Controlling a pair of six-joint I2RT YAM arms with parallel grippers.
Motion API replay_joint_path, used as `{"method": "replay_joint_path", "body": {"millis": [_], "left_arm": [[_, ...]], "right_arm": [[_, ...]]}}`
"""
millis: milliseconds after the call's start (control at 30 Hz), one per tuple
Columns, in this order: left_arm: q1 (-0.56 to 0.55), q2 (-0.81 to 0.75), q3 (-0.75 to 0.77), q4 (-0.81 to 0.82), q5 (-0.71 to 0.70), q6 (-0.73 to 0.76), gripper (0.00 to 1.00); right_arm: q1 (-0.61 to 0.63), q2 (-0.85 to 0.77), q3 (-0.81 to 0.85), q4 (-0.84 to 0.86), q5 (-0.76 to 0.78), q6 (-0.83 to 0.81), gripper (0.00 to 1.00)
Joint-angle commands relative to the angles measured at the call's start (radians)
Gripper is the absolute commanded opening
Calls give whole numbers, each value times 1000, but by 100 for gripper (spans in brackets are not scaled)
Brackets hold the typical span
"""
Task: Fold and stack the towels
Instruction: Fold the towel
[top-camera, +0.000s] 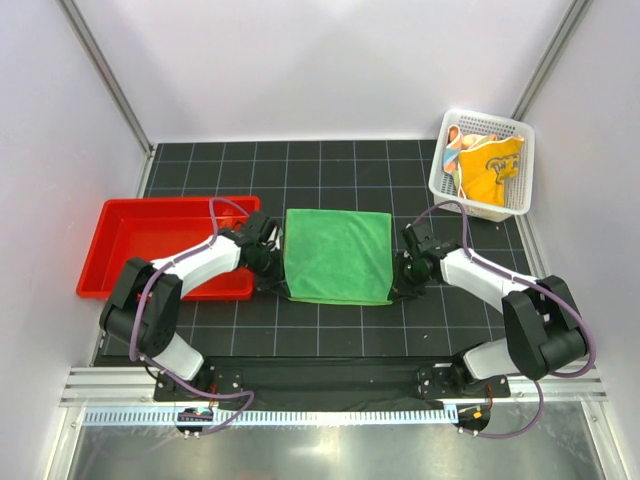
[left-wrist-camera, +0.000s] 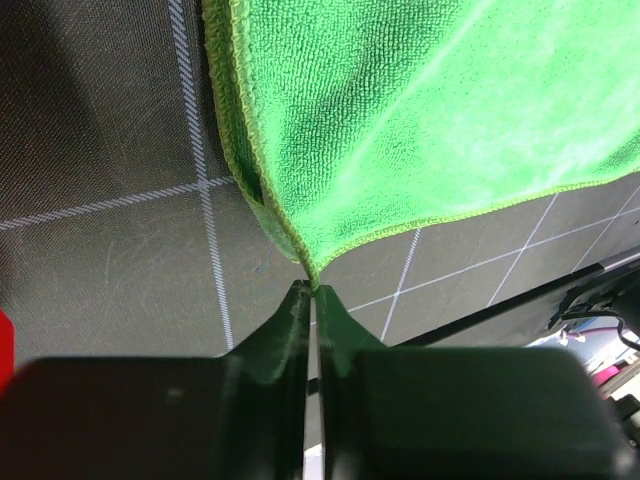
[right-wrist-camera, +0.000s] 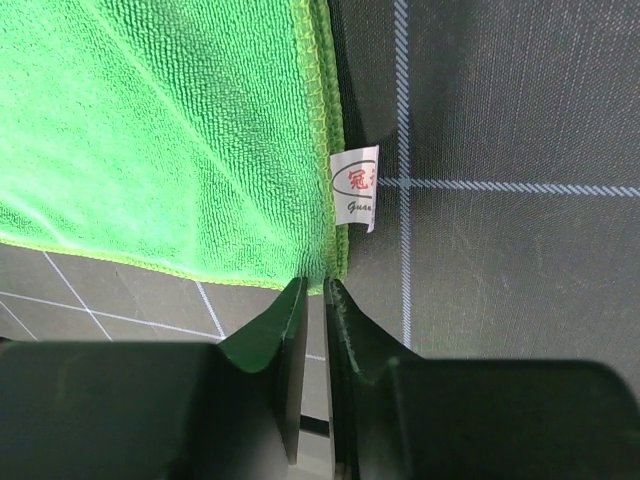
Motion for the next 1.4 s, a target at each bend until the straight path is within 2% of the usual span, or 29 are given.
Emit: {"method": "replay_joint_path", "body": {"millis": [0, 33, 167, 200, 300, 467, 733, 867, 1200, 1367], "left_arm": [[-5, -24, -6, 16, 8, -9, 4], [-8, -26, -6, 17, 8, -10, 1], [-13, -27, -5, 13, 8, -12, 0], [-13, -29, -3, 5, 8, -16, 0], [-21, -38, 15, -21, -7, -21, 0], [-48, -79, 31, -39, -28, -42, 0], [-58, -55, -25, -32, -90, -42, 0], [-58, -38, -41, -33, -122, -39, 0], [-59, -23, -38, -29, -120, -32, 0], [-59, -10, -52, -10, -108, -33, 0]], "right_arm": [[4, -21, -4, 28, 13, 1, 17], [5, -19, -4, 30, 14, -4, 16], [5, -16, 2, 28, 13, -10, 7], [5, -18, 5, 16, 19, -11, 2], [4, -25, 20, -17, 45, -20, 1], [4, -56, 35, -53, 63, -37, 1], [5, -64, 48, -70, 45, -40, 1], [5, -64, 63, -67, 42, -33, 9], [18, -16, 91, -16, 20, 1, 14], [21, 54, 46, 42, 28, 7, 15]]}}
